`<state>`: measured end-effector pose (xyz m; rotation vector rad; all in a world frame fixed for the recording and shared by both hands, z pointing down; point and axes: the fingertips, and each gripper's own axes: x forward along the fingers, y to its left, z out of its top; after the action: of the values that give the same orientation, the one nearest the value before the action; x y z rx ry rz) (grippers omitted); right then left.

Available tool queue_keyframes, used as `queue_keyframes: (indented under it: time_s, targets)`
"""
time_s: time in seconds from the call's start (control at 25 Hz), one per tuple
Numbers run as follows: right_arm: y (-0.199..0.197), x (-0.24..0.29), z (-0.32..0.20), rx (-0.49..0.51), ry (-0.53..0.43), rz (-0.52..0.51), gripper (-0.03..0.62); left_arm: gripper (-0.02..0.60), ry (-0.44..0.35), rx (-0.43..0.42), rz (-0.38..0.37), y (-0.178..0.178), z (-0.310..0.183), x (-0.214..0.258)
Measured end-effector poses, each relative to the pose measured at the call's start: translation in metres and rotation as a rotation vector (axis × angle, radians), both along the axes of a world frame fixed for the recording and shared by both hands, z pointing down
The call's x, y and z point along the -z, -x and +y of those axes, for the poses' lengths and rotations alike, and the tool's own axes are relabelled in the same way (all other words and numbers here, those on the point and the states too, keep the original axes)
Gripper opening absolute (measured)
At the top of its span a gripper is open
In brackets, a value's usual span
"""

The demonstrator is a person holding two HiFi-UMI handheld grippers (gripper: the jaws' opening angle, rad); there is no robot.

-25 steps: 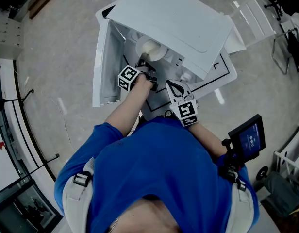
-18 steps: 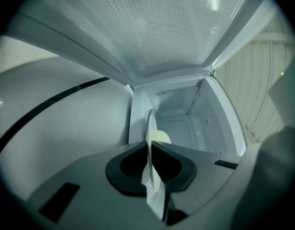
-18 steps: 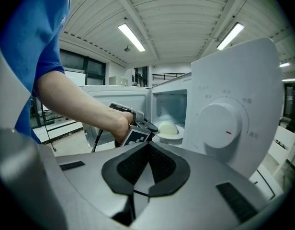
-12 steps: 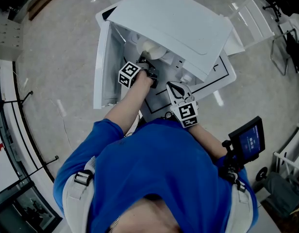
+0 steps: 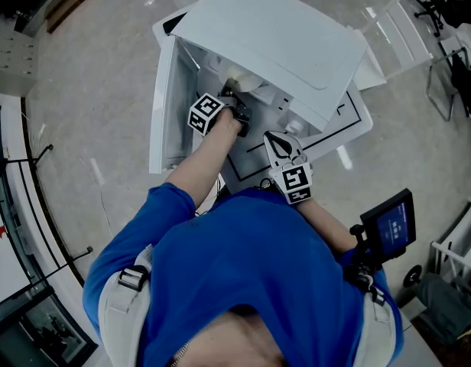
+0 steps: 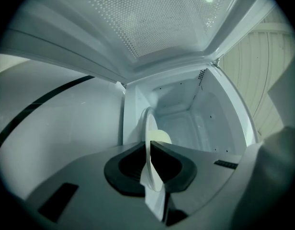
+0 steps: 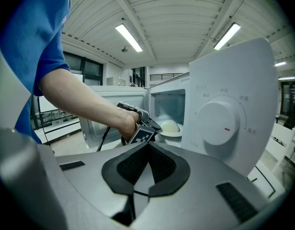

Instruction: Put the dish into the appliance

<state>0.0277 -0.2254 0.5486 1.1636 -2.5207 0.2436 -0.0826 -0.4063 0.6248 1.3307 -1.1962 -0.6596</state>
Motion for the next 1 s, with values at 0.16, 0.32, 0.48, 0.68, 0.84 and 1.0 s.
queue_keyframes:
  time_s: [0.16, 0.32, 0.48, 0.68, 0.84, 1.0]
  targets:
    - [-0.002, -0.001, -0.001, -0.006, 0.000, -0.002, 0.002, 0.018, -0.019, -0.021, -0.012, -0.002, -0.002, 0.001]
    - [-0.001, -0.001, 0.000, -0.004, 0.002, -0.001, 0.002, 0.020, -0.044, -0.042, -0.013, -0.003, -0.002, 0.002]
    - [-0.002, -0.001, 0.000, -0.001, 0.001, -0.001, 0.002, 0.038, -0.059, -0.055, -0.026, -0.003, -0.003, 0.002]
    - [-0.001, -0.001, 0.000, 0.002, 0.000, 0.000, 0.002, 0.094, -0.095, -0.074, -0.018, -0.004, -0.003, 0.006]
    - [-0.002, -0.002, 0.000, 0.003, -0.001, 0.003, 0.002, 0.095, -0.144, -0.096, -0.059, -0.004, -0.002, 0.013]
    - [-0.002, -0.001, -0.001, 0.005, -0.002, 0.002, 0.002, 0.103, -0.178, -0.127, -0.141, -0.004, 0.003, 0.014]
